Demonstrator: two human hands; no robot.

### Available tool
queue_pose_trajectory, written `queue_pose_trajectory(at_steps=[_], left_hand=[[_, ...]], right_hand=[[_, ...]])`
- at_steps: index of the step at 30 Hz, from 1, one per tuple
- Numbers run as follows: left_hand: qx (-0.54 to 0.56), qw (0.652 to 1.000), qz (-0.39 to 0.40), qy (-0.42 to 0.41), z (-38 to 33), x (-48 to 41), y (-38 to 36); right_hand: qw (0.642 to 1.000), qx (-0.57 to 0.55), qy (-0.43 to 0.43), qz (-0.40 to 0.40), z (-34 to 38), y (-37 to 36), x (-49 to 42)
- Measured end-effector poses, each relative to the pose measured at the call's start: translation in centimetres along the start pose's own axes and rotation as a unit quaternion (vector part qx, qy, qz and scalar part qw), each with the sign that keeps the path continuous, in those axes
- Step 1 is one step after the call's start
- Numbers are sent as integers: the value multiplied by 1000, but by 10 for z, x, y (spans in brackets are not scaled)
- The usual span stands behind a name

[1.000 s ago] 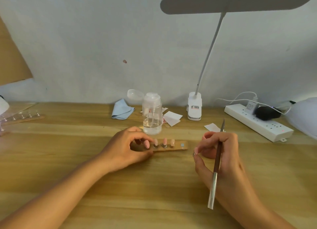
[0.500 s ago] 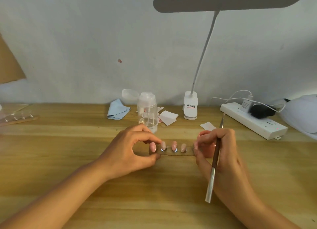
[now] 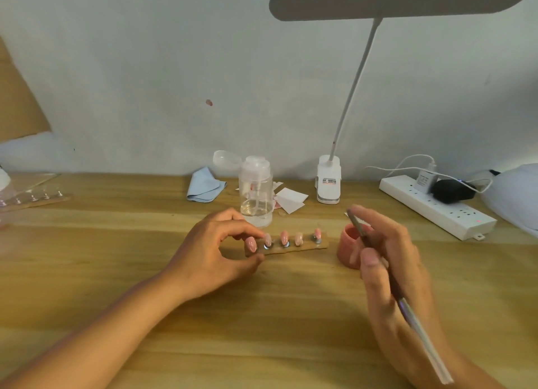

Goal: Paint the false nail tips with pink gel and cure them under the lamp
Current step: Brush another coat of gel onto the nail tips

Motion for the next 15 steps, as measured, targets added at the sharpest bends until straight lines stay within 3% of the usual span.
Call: queue_pose_trajectory(at_steps=[15], left_hand=[[-12,1000,14,-9,5,1,-5]], right_hand=[[999,29,-20,28,-5,-5,-1]])
Point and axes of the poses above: each hand's wrist, its own x-axis away from the middle knuckle, its own y-axis out of the back of the hand, z = x × y, the point moved 9 cm from there along -x, towards the middle knuckle, and after that the axes turned 3 degrees about -y, right-handed, at the moved point
